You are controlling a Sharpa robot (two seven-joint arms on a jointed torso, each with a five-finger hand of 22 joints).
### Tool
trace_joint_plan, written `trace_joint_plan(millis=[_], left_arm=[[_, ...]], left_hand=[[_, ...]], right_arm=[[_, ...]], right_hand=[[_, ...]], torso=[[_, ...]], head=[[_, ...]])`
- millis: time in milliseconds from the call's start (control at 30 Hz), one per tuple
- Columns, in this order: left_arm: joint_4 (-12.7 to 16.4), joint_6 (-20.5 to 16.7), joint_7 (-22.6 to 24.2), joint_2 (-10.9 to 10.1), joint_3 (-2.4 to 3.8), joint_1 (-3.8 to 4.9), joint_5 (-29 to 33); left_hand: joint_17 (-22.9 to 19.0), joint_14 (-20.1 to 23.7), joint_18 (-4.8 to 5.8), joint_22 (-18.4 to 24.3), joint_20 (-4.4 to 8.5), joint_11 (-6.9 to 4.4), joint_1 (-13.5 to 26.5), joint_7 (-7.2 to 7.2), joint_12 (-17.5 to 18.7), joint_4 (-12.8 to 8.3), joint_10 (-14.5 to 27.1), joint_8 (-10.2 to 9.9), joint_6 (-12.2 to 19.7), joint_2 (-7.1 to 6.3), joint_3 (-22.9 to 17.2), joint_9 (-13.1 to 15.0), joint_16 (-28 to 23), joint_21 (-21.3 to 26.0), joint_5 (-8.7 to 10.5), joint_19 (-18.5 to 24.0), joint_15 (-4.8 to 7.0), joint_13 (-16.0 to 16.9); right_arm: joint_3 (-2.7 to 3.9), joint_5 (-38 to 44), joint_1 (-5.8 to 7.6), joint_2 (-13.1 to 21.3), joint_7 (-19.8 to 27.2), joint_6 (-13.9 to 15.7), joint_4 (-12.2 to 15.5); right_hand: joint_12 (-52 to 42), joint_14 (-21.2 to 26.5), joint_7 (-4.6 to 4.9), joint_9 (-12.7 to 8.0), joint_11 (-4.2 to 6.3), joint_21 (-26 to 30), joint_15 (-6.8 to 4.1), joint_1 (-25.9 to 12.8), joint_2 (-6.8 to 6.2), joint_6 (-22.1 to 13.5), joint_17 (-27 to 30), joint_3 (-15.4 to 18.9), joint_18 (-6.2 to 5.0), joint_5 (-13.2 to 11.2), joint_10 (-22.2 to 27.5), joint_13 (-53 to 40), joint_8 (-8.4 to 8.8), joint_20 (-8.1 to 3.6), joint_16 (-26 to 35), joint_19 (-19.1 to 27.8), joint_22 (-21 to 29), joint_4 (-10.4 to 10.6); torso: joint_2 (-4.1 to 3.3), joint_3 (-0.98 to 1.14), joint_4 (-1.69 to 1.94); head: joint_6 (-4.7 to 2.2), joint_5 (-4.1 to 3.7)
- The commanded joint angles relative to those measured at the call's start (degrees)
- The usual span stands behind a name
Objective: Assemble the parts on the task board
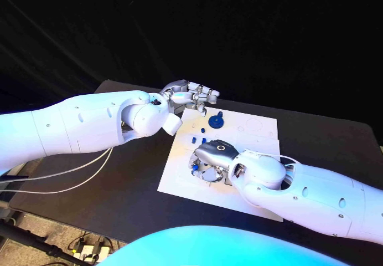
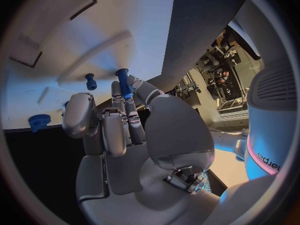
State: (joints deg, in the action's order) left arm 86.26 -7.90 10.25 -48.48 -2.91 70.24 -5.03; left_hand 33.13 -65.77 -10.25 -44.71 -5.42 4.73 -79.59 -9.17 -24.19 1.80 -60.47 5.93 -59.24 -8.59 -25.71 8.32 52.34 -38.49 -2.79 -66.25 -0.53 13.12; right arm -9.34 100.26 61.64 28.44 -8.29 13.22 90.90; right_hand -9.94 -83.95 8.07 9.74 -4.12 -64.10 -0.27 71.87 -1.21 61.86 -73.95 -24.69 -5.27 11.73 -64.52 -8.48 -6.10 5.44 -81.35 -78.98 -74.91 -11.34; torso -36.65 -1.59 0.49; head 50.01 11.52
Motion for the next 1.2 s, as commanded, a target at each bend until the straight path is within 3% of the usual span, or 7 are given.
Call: trace_joint_plan(millis=[33,400,633,867,1033,1167,1200], left_arm=[[0.1,1.1,0.2,0.0,0.03,0.03,0.0],[0.1,1.3,0.0,-0.1,0.03,0.03,0.0],[0.1,1.4,-0.1,-0.2,0.03,0.03,0.0],[0.0,1.4,-0.1,-0.3,0.03,0.03,0.0],[-0.1,1.4,-0.1,-0.4,0.02,0.02,0.0],[-0.2,1.4,-0.1,-0.4,0.01,0.02,0.0],[-0.3,1.4,-0.1,-0.4,0.01,0.02,0.0]], left_hand=[[-0.1,-0.5,-0.26,0.1,-0.08,0.13,-0.3,0.15,0.0,0.0,0.4,-0.3,0.3,0.44,0.3,-0.1,-0.2,0.2,0.05,-0.4,-0.03,0.1],[-0.1,-0.5,-0.26,0.1,-0.08,0.13,-0.3,0.15,0.0,0.0,0.4,-0.3,0.3,0.44,0.3,-0.1,-0.2,0.2,0.05,-0.4,-0.03,0.1],[-0.1,-0.5,-0.26,0.1,-0.08,0.13,-0.3,0.15,0.0,0.0,0.4,-0.3,0.3,0.44,0.3,-0.1,-0.2,0.2,0.05,-0.4,-0.03,0.1],[-0.1,-0.5,-0.26,0.1,-0.08,0.13,-0.3,0.15,0.0,0.0,0.4,-0.3,0.3,0.44,0.3,-0.1,-0.2,0.2,0.05,-0.4,-0.03,0.1],[-0.1,-0.5,-0.26,0.1,-0.08,0.13,-0.3,0.15,0.0,0.0,0.4,-0.3,0.3,0.44,0.3,-0.1,-0.2,0.2,0.05,-0.4,-0.03,0.1],[-0.1,-0.5,-0.26,0.1,-0.08,0.13,-0.3,0.15,0.0,0.0,0.4,-0.3,0.3,0.44,0.3,-0.1,-0.2,0.2,0.05,-0.4,-0.03,0.1],[-0.1,-0.5,-0.26,0.1,-0.08,0.13,-0.3,0.15,0.0,0.0,0.4,-0.3,0.3,0.44,0.3,-0.1,-0.2,0.2,0.05,-0.4,-0.03,0.1]], right_arm=[[-0.13,1.2,-0.18,-0.1,0.2,-0.8,0.0],[-0.17,1.2,-0.19,0.2,0.3,1.0,0.1],[-0.17,1.2,-0.19,1.0,0.6,5.0,0.6],[-0.08,-0.4,0.16,4.5,1.8,7.8,3.9],[0.16,-3.2,1.56,8.8,2.7,8.6,8.1],[0.41,-8.8,3.6,15.0,3.2,10.6,12.1],[0.44,-11.2,4.17,16.6,2.9,10.6,12.8]], right_hand=[[0.7,-2.9,0.13,-0.4,-0.81,0.5,0.46,-1.9,-2.39,-1.7,0.2,0.8,-0.13,0.6,1.8,0.5,1.02,0.23,0.2,0.4,-1.6,0.3],[0.6,-2.5,-0.06,-0.7,-1.08,3.3,0.68,-2.2,-3.16,-3.1,1.3,1.6,-0.71,0.9,3.5,0.7,1.93,0.62,0.8,1.7,-0.3,0.4],[0.1,-1.3,-1.04,-1.5,-2.22,8.0,1.68,-2.2,-4.01,-8.0,4.6,3.6,-1.48,0.6,8.9,1.2,2.49,1.49,2.9,4.1,1.8,0.6],[-3.0,2.4,-3.31,-2.0,-3.46,18.5,3.02,-2.2,-4.78,-13.5,13.5,11.0,-3.22,0.2,17.1,1.4,2.13,2.69,8.4,9.2,6.8,2.3],[-6.7,2.8,-3.34,-1.6,-3.51,20.4,2.92,-1.8,-4.56,-13.8,15.3,16.6,-3.41,-0.7,19.2,0.9,2.01,2.86,9.2,9.2,7.7,3.9],[-13.1,0.9,0.66,-0.1,-1.5,16.0,1.27,-0.4,-1.63,-7.9,12.6,18.3,-2.75,-0.4,12.8,-0.5,-0.7,1.77,7.2,6.0,5.5,4.8],[-15.0,0.3,0.7,0.2,-1.03,14.3,0.89,-0.3,-0.82,-6.3,11.5,18.1,-2.45,-0.3,9.3,-1.1,-1.4,1.43,6.6,5.1,4.8,5.0]], torso=[[0.01,0.01,-0.02],[0.02,0.04,-0.04],[0.02,0.04,0.0],[0.09,0.03,-0.1],[0.16,0.04,-0.16],[0.37,-0.04,-0.26],[0.42,-0.06,-0.35]], head=[[-0.01,0.07],[-0.01,0.09],[-0.01,-0.11],[-0.01,-0.46],[-0.01,-1.36],[-0.01,-3.48],[-0.01,-4.28]])
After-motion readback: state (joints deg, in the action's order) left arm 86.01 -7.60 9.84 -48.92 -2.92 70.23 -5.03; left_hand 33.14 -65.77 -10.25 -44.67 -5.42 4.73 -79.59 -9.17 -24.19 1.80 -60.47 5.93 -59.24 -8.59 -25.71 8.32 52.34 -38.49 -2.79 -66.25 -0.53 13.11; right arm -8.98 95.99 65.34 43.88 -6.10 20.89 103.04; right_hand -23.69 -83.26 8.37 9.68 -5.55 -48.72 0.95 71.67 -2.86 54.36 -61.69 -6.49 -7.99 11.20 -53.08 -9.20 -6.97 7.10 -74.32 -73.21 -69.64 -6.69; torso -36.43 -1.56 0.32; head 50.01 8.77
